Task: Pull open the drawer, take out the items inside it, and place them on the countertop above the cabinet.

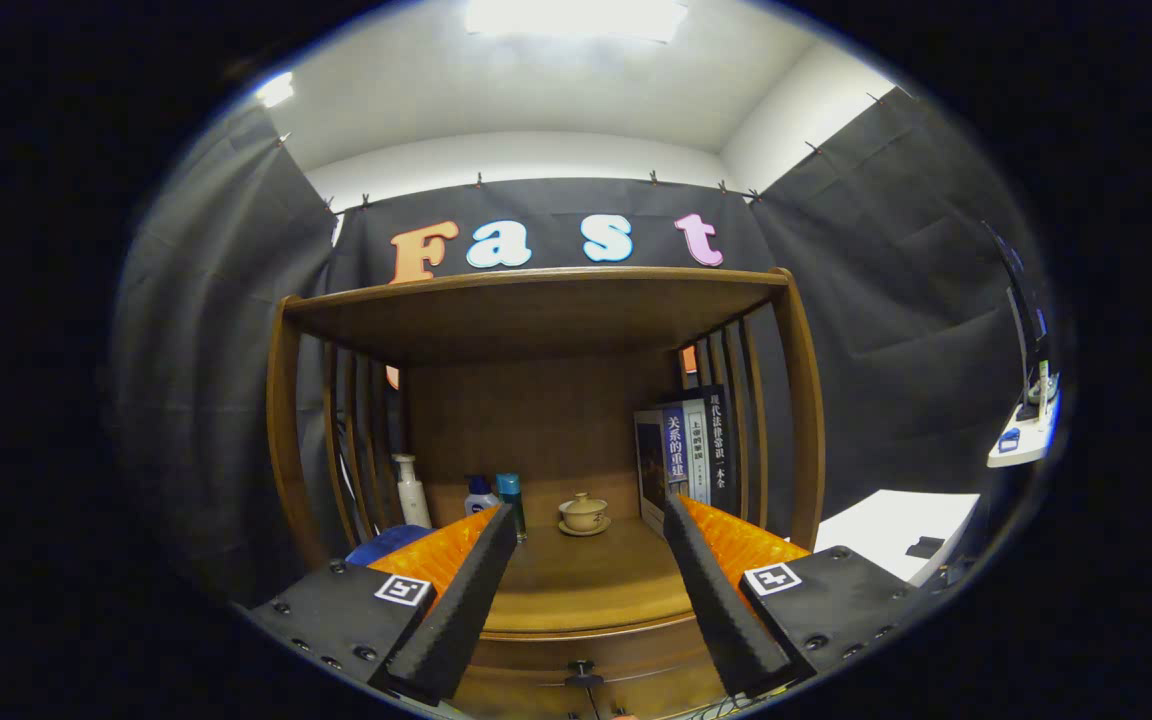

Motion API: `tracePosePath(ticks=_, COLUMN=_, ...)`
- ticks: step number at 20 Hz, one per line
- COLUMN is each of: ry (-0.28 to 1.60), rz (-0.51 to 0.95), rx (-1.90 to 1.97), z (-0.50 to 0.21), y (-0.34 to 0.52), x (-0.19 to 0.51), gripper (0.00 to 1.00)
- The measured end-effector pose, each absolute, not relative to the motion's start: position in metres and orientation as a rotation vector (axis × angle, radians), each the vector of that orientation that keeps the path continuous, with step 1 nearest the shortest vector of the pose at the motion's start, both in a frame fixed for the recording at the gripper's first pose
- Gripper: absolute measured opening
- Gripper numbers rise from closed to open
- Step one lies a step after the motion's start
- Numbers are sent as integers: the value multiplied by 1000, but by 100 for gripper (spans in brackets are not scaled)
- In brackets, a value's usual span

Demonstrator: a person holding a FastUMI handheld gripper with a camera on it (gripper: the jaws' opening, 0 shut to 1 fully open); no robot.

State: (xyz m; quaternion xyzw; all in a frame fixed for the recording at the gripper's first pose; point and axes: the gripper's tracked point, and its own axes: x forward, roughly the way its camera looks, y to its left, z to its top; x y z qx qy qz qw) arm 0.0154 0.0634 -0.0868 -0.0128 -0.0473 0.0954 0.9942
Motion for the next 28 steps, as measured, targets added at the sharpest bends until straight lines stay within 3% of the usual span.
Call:
tracePosePath(ticks=18, ry=108, rz=236, rx=-40, z=-316, y=85, x=68, gripper=98)
tracePosePath(ticks=26, ry=198, rz=218, rx=-34, z=-370, y=61, x=81, gripper=98)
tracePosePath(ticks=28, ry=209, rz=222, rx=-23, z=-376, y=59, x=83, gripper=94)
